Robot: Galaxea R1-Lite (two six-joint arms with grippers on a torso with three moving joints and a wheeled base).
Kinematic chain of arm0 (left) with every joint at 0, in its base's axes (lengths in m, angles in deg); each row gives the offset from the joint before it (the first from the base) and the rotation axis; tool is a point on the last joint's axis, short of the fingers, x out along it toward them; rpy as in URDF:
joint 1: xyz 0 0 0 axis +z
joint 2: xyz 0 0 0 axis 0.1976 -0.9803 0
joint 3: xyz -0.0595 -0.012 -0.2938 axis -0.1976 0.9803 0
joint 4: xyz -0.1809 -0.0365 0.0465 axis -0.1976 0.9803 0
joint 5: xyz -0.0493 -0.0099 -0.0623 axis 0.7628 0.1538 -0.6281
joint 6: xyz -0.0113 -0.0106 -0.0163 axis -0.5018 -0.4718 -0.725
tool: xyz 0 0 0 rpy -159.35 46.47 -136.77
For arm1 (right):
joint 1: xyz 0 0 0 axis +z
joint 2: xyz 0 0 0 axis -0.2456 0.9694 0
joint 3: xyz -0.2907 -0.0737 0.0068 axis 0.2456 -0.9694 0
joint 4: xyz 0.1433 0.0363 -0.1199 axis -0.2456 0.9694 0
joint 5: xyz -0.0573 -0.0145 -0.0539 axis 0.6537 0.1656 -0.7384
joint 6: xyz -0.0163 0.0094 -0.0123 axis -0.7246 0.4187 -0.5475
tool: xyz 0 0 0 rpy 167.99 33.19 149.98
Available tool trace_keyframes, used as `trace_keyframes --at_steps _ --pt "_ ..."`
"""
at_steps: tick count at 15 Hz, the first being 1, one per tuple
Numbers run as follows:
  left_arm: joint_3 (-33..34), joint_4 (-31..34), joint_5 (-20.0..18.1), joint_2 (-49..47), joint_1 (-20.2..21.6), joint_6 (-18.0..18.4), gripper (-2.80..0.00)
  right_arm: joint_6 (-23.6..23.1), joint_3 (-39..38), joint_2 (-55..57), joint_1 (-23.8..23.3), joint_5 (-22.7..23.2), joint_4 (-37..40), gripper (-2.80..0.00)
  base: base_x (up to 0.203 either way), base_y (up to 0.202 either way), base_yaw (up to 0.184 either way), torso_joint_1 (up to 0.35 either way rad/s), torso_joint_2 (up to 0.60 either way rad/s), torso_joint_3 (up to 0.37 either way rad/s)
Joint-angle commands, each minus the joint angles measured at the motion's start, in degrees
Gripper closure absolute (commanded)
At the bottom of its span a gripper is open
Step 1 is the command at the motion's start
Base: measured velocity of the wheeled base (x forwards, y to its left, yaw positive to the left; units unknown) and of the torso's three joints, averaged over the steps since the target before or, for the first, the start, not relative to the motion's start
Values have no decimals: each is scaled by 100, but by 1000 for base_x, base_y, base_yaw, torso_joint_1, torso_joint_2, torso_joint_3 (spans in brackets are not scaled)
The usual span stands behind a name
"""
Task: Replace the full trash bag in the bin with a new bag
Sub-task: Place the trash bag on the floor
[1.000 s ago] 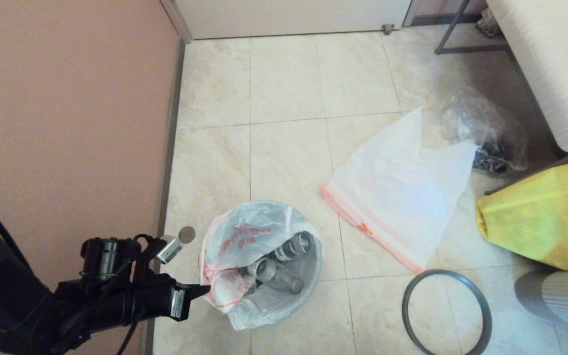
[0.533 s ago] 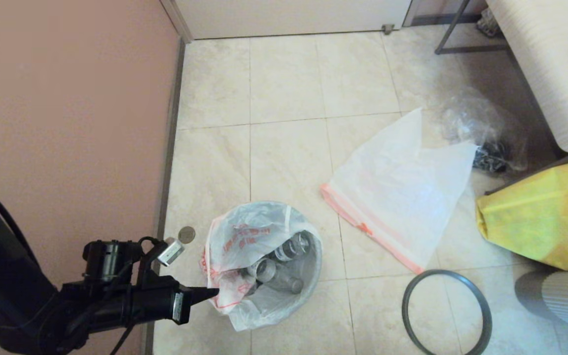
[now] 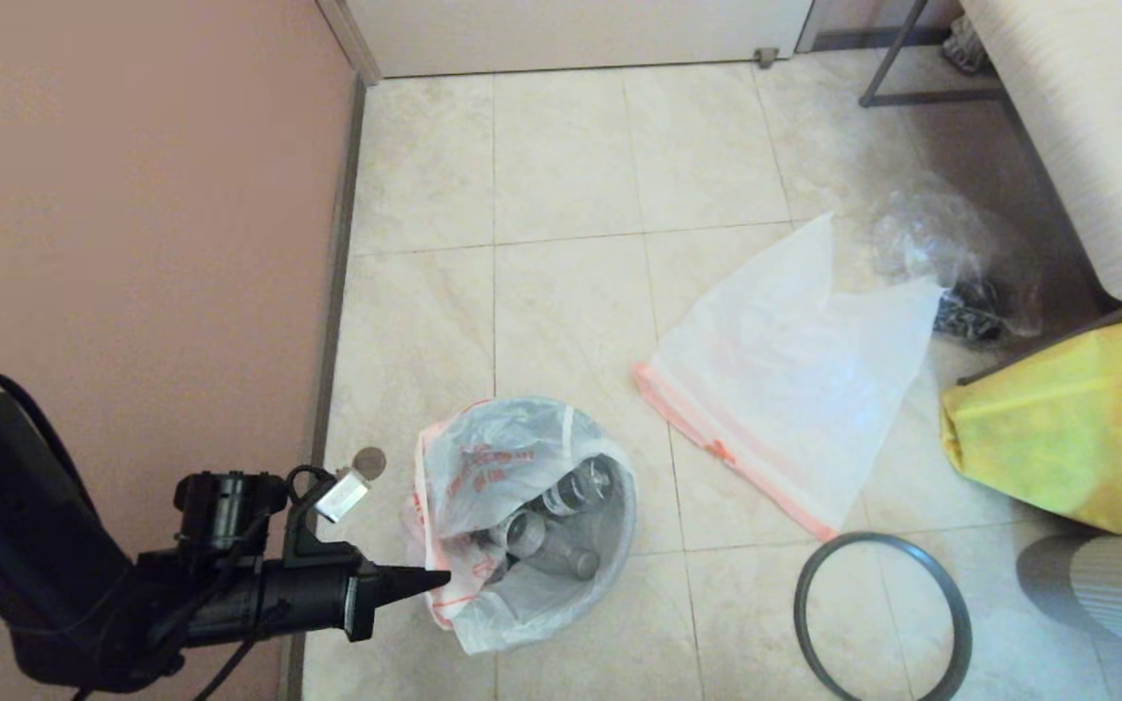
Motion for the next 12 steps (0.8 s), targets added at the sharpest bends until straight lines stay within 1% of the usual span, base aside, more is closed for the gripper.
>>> trace_keyframes --at_steps 1,3,5,6,8,10,11,12 --pt "-190 -24 -461 -304 49 16 0 0 0 5 2 0 1 0 0 0 0 0 0 0" --pt "-303 -23 -916 -408 51 17 0 0 0 5 2 0 1 0 0 0 0 0 0 0" --pt "-370 -19 -1291 -384 43 17 0 0 0 5 2 0 2 0 0 0 0 0 0 0" --pt "-384 -26 -1381 -348 42 17 0 0 0 5 2 0 1 0 0 0 0 0 0 0" --pt "-384 -21 -1446 -290 28 17 0 0 0 5 2 0 1 0 0 0 0 0 0 0" --pt "-374 -18 -1699 -161 25 12 0 0 0 5 2 0 1 0 0 0 0 0 0 0" --pt "-342 -22 -1885 -60 25 9 0 0 0 5 2 0 1 0 0 0 0 0 0 0" --pt "-322 -25 -2160 37 19 15 0 0 0 5 2 -9 1 0 0 0 0 0 0 0"
